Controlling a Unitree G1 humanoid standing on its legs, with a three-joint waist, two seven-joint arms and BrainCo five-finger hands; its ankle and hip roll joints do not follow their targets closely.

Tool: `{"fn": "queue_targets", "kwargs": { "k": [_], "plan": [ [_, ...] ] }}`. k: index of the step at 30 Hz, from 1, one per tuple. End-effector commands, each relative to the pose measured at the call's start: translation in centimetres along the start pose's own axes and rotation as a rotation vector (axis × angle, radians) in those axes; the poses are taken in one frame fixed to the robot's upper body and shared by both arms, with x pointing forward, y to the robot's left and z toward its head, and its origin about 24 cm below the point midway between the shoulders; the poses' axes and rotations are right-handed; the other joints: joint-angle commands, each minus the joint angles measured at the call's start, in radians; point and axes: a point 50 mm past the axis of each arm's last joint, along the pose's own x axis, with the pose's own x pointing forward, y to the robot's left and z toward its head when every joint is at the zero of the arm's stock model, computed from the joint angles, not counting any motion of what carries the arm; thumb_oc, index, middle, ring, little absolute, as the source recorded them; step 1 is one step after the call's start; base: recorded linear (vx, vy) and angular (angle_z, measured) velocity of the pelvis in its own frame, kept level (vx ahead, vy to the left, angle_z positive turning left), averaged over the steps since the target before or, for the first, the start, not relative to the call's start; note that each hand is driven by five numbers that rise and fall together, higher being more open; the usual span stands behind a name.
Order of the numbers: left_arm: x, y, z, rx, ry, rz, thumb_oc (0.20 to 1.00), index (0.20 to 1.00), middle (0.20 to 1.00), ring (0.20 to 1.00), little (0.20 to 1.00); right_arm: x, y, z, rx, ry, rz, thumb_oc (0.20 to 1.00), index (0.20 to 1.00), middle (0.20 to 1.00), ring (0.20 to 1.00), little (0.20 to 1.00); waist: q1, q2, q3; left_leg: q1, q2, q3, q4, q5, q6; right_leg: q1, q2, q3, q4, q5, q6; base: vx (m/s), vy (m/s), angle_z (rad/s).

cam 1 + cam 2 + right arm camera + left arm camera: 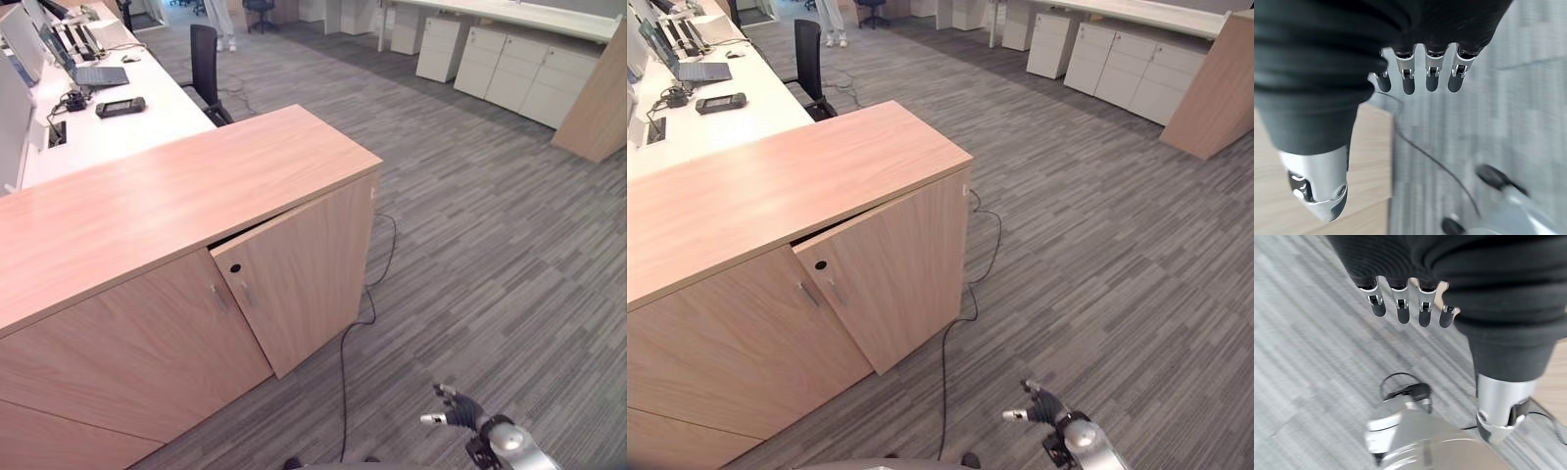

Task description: Put the empty folder in the office cabinet

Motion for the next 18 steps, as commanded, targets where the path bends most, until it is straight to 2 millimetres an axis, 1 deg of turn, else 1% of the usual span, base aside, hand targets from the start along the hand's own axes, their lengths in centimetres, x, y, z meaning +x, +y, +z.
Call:
{"fn": "queue_targets", "kwargs": {
  "k": [1,2,3,4,5,8,9,10,11,13,14,15,16,17,18],
  "plan": [
    [-0.1,1.6,0.9,-0.001,-0.012,0.047,1.000,1.000,1.000,1.000,1.000,1.0,2.1,0.7,0.145,0.011,-0.005,1.000,1.000,1.000,1.000,1.000,0.003,-0.071,-0.014,0.021,-0.023,0.002,0.016,-0.081,0.005,-0.041,-0.007,0.063,0.049,-0.083,0.048,-0.01,-0.086,0.32],
    [0.0,1.7,1.6,0.003,-0.029,0.058,1.000,1.000,1.000,1.000,1.000,1.0,3.0,-1.9,0.241,0.127,-0.011,1.000,1.000,1.000,1.000,1.000,0.006,-0.071,-0.015,0.020,-0.016,-0.009,0.017,-0.077,0.001,-0.036,-0.002,0.057,0.050,-0.088,0.043,0.00,-0.093,0.27],
    [-0.1,2.2,2.2,0.002,-0.046,0.080,1.000,1.000,1.000,1.000,1.000,1.0,3.3,-2.9,0.271,0.178,-0.021,1.000,1.000,1.000,1.000,1.000,0.008,-0.072,-0.014,0.019,-0.012,-0.016,0.018,-0.075,-0.002,-0.033,0.001,0.054,0.049,-0.090,0.040,0.00,-0.069,0.22],
    [-0.1,2.2,2.2,0.002,-0.046,0.080,1.000,1.000,1.000,1.000,1.000,1.0,3.3,-2.8,0.272,0.177,-0.021,1.000,1.000,1.000,1.000,1.000,0.008,-0.072,-0.013,0.019,-0.012,-0.016,0.018,-0.075,-0.002,-0.033,0.002,0.054,0.049,-0.090,0.040,0.00,-0.059,0.15],
    [-0.2,2.9,2.7,0.004,-0.059,0.113,1.000,1.000,1.000,1.000,1.000,0.9,3.4,-3.5,0.283,0.211,-0.035,1.000,1.000,1.000,1.000,1.000,0.010,-0.074,-0.013,0.018,-0.007,-0.023,0.019,-0.073,-0.005,-0.030,0.005,0.051,0.049,-0.093,0.038,0.00,-0.069,0.12],
    [-0.9,6.3,4.5,-0.039,-0.124,0.245,1.000,1.000,1.000,1.000,1.000,0.4,3.6,-5.5,0.284,0.313,-0.081,1.000,1.000,1.000,1.000,1.000,0.019,-0.080,-0.010,0.010,0.012,-0.045,0.027,-0.066,-0.019,-0.018,0.018,0.030,0.045,-0.103,0.034,0.00,-0.111,0.14],
    [-1.1,7.1,5.2,-0.054,-0.149,0.271,1.000,1.000,1.000,1.000,1.000,0.2,3.5,-5.9,0.275,0.332,-0.091,1.000,1.000,1.000,1.000,1.000,0.022,-0.082,-0.009,0.007,0.019,-0.050,0.029,-0.064,-0.024,-0.017,0.023,0.027,0.044,-0.105,0.032,-0.03,-0.184,0.41],
    [-2.0,9.5,6.4,-0.088,-0.209,0.348,1.000,1.000,1.000,1.000,1.000,-0.1,3.3,-6.6,0.245,0.362,-0.108,1.000,1.000,1.000,1.000,1.000,0.031,-0.089,-0.002,-0.004,0.038,-0.064,0.037,-0.058,-0.036,-0.015,0.034,0.014,0.043,-0.109,0.028,-0.02,-0.143,0.46],
    [-2.0,9.5,6.4,-0.088,-0.208,0.349,1.000,1.000,1.000,1.000,1.000,-0.1,3.3,-6.6,0.245,0.361,-0.107,1.000,1.000,1.000,1.000,1.000,0.030,-0.090,-0.002,-0.005,0.039,-0.065,0.038,-0.058,-0.037,-0.015,0.034,0.013,0.043,-0.109,0.027,-0.03,-0.154,0.45],
    [-3.3,12.1,8.2,-0.112,-0.291,0.441,1.000,1.000,1.000,1.000,1.000,-0.3,3.4,-7.3,0.211,0.387,-0.116,1.000,1.000,1.000,1.000,1.000,0.040,-0.096,0.009,-0.026,0.056,-0.083,0.057,-0.053,-0.050,-0.012,0.045,-0.005,0.041,-0.114,0.024,-0.05,-0.133,0.29],
    [-3.8,12.9,8.9,-0.135,-0.332,0.461,1.000,1.000,1.000,1.000,1.000,-0.4,3.4,-7.4,0.201,0.391,-0.116,1.000,1.000,1.000,1.000,1.000,0.045,-0.100,0.020,-0.042,0.061,-0.087,0.075,-0.053,-0.055,-0.013,0.051,-0.012,0.043,-0.117,0.021,-0.10,-0.153,0.32],
    [-4.1,13.0,9.7,-0.156,-0.370,0.458,1.000,1.000,1.000,1.000,1.000,-0.4,3.3,-7.4,0.191,0.391,-0.117,1.000,1.000,1.000,1.000,1.000,0.047,-0.105,0.033,-0.066,0.063,-0.096,0.103,-0.052,-0.062,-0.014,0.053,-0.022,0.045,-0.120,0.018,-0.17,-0.136,0.53],
    [-4.1,12.4,10.5,-0.188,-0.408,0.426,1.000,1.000,1.000,1.000,1.000,-0.4,2.9,-7.2,0.188,0.386,-0.129,1.000,1.000,1.000,1.000,1.000,0.052,-0.112,0.062,-0.109,0.059,-0.099,0.161,-0.054,-0.067,-0.021,0.046,-0.039,0.055,-0.121,0.016,-0.25,-0.110,0.61],
    [-3.2,10.5,9.1,-0.186,-0.390,0.378,1.000,1.000,1.000,1.000,1.000,-0.2,2.9,-6.9,0.216,0.372,-0.136,1.000,1.000,1.000,1.000,1.000,0.061,-0.117,0.089,-0.147,0.049,-0.103,0.220,-0.068,-0.066,-0.029,0.038,-0.062,0.066,-0.118,0.012,-0.30,-0.083,0.71],
    [-2.6,9.5,7.9,-0.205,-0.345,0.312,1.000,1.000,1.000,1.000,1.000,-0.3,2.3,-7.1,0.212,0.376,-0.151,1.000,1.000,1.000,1.000,1.000,0.067,-0.119,0.112,-0.158,0.048,-0.083,0.267,-0.092,-0.063,-0.036,0.029,-0.081,0.075,-0.120,0.011,-0.24,-0.027,0.75]
  ]
}}
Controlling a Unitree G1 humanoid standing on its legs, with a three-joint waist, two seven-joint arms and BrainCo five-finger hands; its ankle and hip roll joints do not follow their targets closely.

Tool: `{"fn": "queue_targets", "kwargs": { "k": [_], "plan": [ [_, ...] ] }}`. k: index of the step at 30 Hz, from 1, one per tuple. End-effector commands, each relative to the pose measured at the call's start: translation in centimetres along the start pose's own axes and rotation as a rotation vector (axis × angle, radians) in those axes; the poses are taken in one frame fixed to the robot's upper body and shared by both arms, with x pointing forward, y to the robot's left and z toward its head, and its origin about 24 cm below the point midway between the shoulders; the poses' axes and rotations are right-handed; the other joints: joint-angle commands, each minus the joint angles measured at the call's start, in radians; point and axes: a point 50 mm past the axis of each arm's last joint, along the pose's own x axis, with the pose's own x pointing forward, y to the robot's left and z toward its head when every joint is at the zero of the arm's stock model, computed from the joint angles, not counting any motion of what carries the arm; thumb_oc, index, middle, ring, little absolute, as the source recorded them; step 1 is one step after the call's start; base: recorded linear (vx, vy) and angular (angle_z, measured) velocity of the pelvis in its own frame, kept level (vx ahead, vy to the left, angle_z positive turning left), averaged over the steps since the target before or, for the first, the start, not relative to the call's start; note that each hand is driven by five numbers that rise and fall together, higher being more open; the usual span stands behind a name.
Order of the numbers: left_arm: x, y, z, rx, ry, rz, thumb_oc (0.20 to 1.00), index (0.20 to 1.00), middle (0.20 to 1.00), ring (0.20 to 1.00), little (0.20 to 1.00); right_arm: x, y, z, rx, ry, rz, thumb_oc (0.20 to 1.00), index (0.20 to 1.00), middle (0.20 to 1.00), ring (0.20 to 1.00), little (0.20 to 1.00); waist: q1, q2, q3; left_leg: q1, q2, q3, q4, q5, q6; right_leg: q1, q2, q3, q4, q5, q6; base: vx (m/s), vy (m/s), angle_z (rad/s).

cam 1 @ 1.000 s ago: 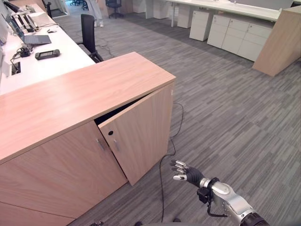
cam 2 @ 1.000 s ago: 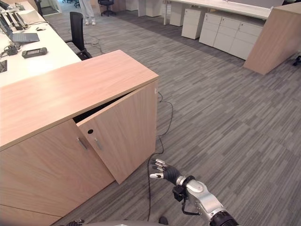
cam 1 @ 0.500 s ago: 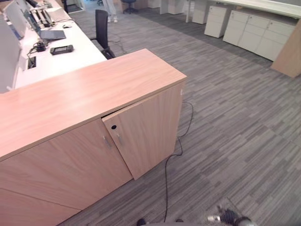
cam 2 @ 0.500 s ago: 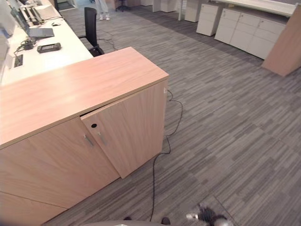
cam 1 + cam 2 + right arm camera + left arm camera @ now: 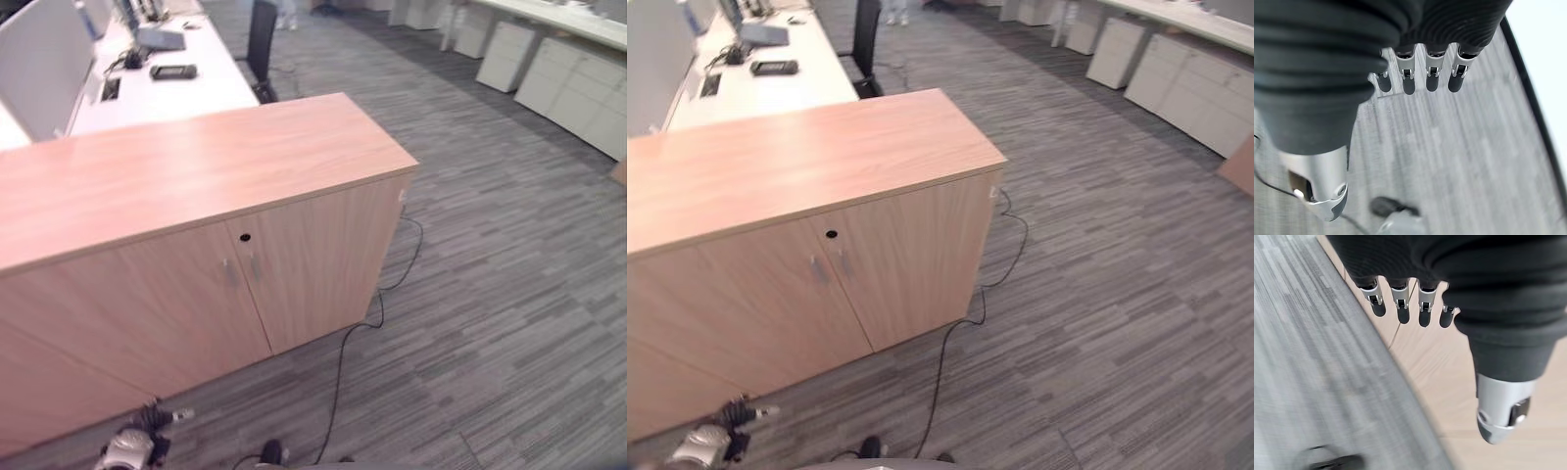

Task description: Put the empty folder in the office cabinet

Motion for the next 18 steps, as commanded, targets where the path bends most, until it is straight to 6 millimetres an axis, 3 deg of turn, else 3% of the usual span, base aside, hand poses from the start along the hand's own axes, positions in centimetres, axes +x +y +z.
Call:
{"fn": "queue_targets", "kwargs": {
  "k": [1,3,7,8,9,13,18],
  "plan": [
    [-0.6,-1.7,-2.9,-0.110,0.096,-0.074,1.000,1.000,1.000,1.000,1.000,0.0,0.0,1.2,0.002,-0.035,-0.018,1.000,1.000,1.000,1.000,1.000,0.006,-0.053,0.043,-0.014,0.001,0.104,0.156,-0.151,0.038,-0.045,-0.087,0.023,0.035,-0.072,0.100,-0.16,-0.001,0.97],
    [-0.5,-3.3,-2.0,-0.177,0.075,-0.119,1.000,1.000,1.000,1.000,1.000,0.1,0.1,1.9,0.013,-0.048,-0.013,1.000,1.000,1.000,1.000,1.000,-0.008,-0.055,0.038,0.008,0.020,0.169,0.191,-0.193,0.054,-0.047,-0.105,0.007,0.031,-0.063,0.104,-0.06,0.018,0.93],
    [-1.0,-5.9,-2.6,-0.193,0.106,-0.188,1.000,1.000,1.000,1.000,1.000,0.1,0.7,1.7,0.009,-0.029,0.013,1.000,1.000,1.000,1.000,1.000,-0.032,-0.044,0.008,0.073,0.062,0.279,0.160,-0.214,0.065,-0.033,-0.115,-0.041,0.011,-0.063,0.113,0.02,0.020,0.67],
    [-1.4,-6.3,-3.9,-0.165,0.130,-0.192,1.000,1.000,1.000,1.000,1.000,0.1,0.9,1.3,0.027,-0.014,0.016,1.000,1.000,1.000,1.000,1.000,-0.029,-0.037,0.004,0.085,0.053,0.293,0.134,-0.216,0.064,-0.027,-0.113,-0.059,0.007,-0.063,0.113,0.08,0.081,1.24],
    [-2.3,-7.8,-5.6,-0.145,0.176,-0.223,1.000,1.000,1.000,1.000,1.000,0.1,1.0,1.8,0.015,-0.032,0.010,1.000,1.000,1.000,1.000,1.000,-0.016,-0.031,0.009,0.083,0.005,0.269,0.110,-0.211,0.054,-0.007,-0.130,-0.082,-0.005,-0.052,0.119,0.04,0.106,0.89],
    [-3.8,-9.8,-7.1,-0.135,0.183,-0.301,1.000,1.000,1.000,1.000,1.000,0.1,1.0,2.5,0.008,-0.053,0.006,1.000,1.000,1.000,1.000,1.000,0.003,-0.005,0.004,0.095,-0.031,0.264,0.027,-0.173,0.061,-0.019,-0.159,-0.114,-0.008,-0.034,0.131,-0.01,0.102,0.35],
    [-4.0,-10.2,-8.0,-0.087,0.231,-0.313,1.000,1.000,1.000,1.000,1.000,0.1,0.8,2.8,0.009,-0.045,-0.001,1.000,1.000,1.000,1.000,1.000,0.007,0.026,-0.018,0.133,-0.064,0.255,-0.086,-0.124,0.072,-0.023,-0.179,-0.139,-0.022,-0.025,0.138,0.02,0.099,0.26]
  ]
}}
